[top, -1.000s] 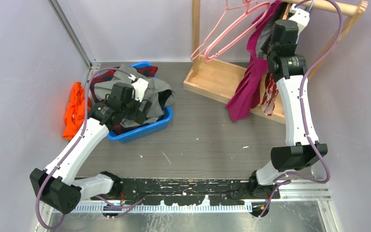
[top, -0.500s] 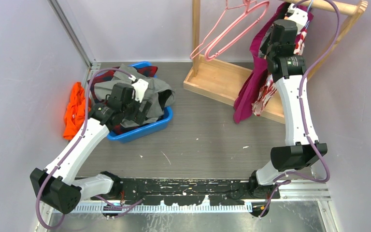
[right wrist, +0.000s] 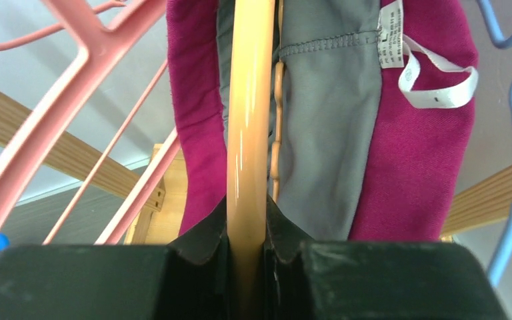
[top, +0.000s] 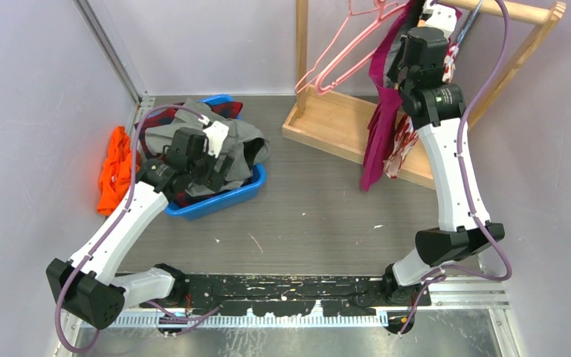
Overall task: Remove the skirt from the hanger
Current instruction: Pick up the hanger from the clothesline.
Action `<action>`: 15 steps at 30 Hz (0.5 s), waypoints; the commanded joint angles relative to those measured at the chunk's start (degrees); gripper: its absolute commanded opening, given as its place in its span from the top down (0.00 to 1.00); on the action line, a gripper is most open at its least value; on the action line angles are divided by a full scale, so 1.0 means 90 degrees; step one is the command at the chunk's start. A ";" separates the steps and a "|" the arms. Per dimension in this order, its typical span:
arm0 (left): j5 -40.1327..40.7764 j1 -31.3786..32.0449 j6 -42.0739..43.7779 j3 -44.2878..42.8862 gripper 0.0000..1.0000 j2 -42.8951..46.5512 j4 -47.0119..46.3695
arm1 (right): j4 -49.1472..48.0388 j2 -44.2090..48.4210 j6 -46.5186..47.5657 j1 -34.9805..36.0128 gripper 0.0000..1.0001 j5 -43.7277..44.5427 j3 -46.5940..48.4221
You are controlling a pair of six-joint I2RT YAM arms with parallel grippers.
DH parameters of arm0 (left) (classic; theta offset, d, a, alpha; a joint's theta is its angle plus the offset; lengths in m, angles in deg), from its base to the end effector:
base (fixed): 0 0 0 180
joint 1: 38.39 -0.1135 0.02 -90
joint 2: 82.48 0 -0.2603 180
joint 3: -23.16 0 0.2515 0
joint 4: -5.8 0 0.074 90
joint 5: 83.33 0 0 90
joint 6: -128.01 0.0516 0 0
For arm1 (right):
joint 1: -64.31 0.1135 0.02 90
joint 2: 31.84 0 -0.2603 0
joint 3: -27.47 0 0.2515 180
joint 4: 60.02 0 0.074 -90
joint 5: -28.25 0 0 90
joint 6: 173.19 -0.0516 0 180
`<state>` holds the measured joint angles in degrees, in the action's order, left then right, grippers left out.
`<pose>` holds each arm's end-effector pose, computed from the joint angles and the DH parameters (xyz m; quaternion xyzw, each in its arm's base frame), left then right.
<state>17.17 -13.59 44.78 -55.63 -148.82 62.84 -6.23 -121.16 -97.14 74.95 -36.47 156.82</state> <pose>0.2308 -0.0963 0.3186 0.2159 0.8936 0.0231 0.3928 0.3251 0.0387 0.5068 0.1572 0.7634 -0.0399 0.6252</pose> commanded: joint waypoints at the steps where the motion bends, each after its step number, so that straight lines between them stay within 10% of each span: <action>1: -0.0010 0.0026 0.0110 -0.0096 0.00 0.0039 -0.0258 | -0.1240 0.0743 0.0397 0.0085 0.99 0.0436 0.0536; 15: -0.0175 0.0037 0.0050 -0.0382 0.00 -0.0073 -0.0159 | -0.0470 0.1652 -0.0100 0.0150 0.99 0.0386 -0.0509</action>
<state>16.89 -13.59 44.75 -55.90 -149.26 62.84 -3.41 -114.21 -95.29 75.84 -35.25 152.97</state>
